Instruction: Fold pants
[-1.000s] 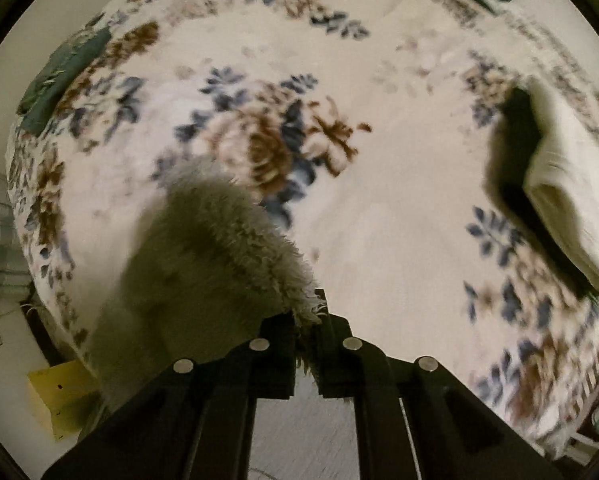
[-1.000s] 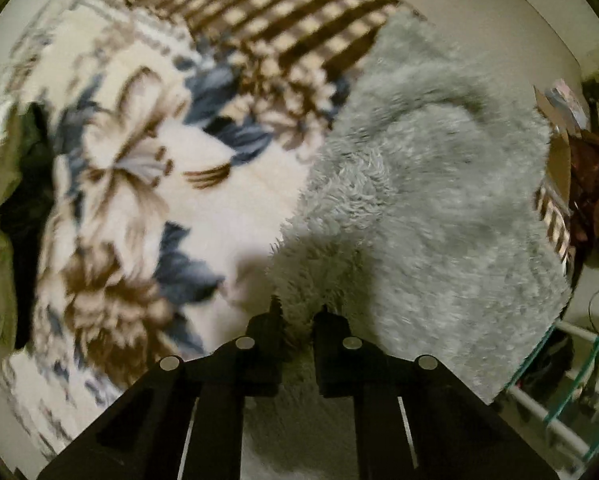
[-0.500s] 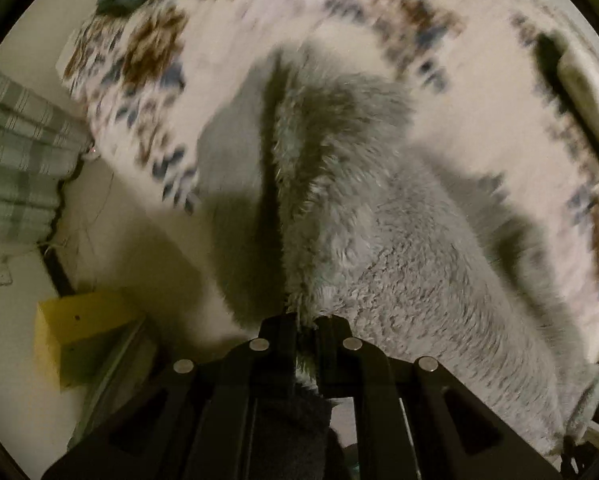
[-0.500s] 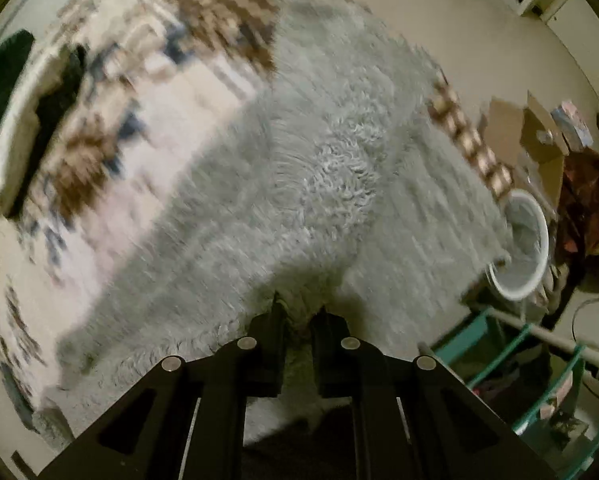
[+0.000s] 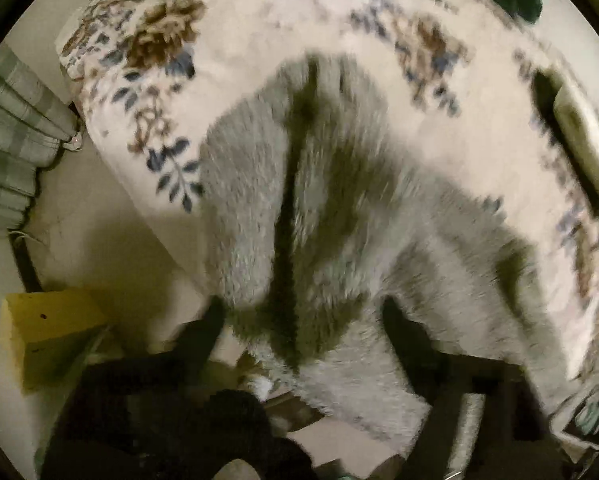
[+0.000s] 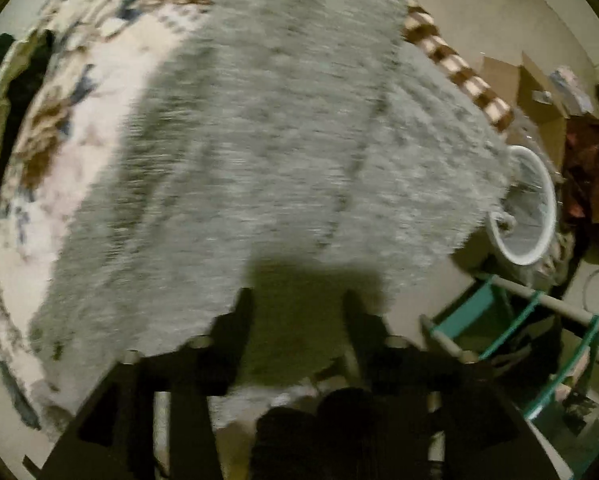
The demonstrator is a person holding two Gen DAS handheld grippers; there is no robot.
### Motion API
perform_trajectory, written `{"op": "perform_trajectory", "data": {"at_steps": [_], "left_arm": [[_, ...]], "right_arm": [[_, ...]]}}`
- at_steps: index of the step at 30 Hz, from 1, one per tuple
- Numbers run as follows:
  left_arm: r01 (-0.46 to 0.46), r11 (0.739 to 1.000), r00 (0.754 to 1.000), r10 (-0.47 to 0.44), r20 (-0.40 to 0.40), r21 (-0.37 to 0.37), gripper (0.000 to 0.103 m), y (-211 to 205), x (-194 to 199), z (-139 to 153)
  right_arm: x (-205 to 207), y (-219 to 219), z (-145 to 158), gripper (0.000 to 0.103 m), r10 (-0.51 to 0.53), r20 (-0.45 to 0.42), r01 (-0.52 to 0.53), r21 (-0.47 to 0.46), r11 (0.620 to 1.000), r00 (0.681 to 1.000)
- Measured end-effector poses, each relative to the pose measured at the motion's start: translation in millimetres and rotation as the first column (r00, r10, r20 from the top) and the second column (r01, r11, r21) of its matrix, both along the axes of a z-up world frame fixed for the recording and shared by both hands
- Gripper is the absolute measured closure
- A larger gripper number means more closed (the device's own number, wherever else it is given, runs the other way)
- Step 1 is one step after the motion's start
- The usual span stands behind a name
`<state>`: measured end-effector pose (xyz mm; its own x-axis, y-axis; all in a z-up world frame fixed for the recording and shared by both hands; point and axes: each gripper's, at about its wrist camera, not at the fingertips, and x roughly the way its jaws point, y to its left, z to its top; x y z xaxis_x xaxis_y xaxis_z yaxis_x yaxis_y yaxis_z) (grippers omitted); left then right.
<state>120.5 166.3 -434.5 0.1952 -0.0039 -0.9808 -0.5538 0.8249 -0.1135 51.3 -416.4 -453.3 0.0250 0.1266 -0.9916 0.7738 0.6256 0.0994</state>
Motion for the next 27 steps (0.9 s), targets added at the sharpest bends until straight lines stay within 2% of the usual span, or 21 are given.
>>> {"op": "perform_trajectory", "data": {"at_steps": [2,6,9,12,14,15,16,18,21,24,27], "left_arm": [[-0.018,1.000,0.999,0.017,0.052,0.015,0.018,6,1,16],[-0.023,0.998,0.997,0.019,0.071,0.053,0.018,15,21,18],[0.036,0.998,0.998,-0.039,0.053,0.052,0.018,6,45,8],[0.104,0.990,0.994,-0.108,0.034,0.094,0.019,-11,61,-2],[0.120,0.988,0.992,-0.124,0.033,0.102,0.048,-11,66,-11],[0.123,0.989,0.992,-0.126,0.030,0.081,0.080,-7,66,-16],[0.117,0.991,0.993,-0.118,0.018,0.067,0.085,0,67,-20],[0.068,0.997,0.996,-0.069,0.047,0.034,0.089,22,55,-23],[-0.009,0.998,0.999,0.007,0.036,0.057,0.089,60,33,-27],[-0.095,0.992,0.995,0.097,-0.026,0.085,0.089,103,12,-46],[-0.158,0.986,0.984,0.162,-0.076,0.053,0.089,131,1,-67]], "right_arm": [[9,14,4,0.023,0.022,0.036,-0.022,0.006,1.000,0.999],[27,51,4,0.023,0.091,0.058,-0.091,-0.004,0.996,0.994],[42,78,-9,0.023,0.124,0.017,-0.124,0.009,0.992,0.992],[52,98,-18,0.023,0.133,-0.006,-0.133,0.023,0.991,0.991],[58,109,-25,0.023,0.143,-0.029,-0.143,0.015,0.990,0.989],[59,112,-27,0.023,0.144,-0.038,-0.144,0.014,0.990,0.989],[61,115,-29,0.023,0.143,-0.047,-0.142,0.017,0.990,0.989],[64,119,-31,0.023,0.144,-0.059,-0.143,0.016,0.990,0.988],[69,124,-32,0.023,0.156,-0.060,-0.156,0.009,0.988,0.986],[72,129,-33,0.023,0.167,-0.066,-0.167,0.005,0.986,0.984],[79,141,-38,0.023,0.168,-0.077,-0.167,0.013,0.986,0.983]]}}
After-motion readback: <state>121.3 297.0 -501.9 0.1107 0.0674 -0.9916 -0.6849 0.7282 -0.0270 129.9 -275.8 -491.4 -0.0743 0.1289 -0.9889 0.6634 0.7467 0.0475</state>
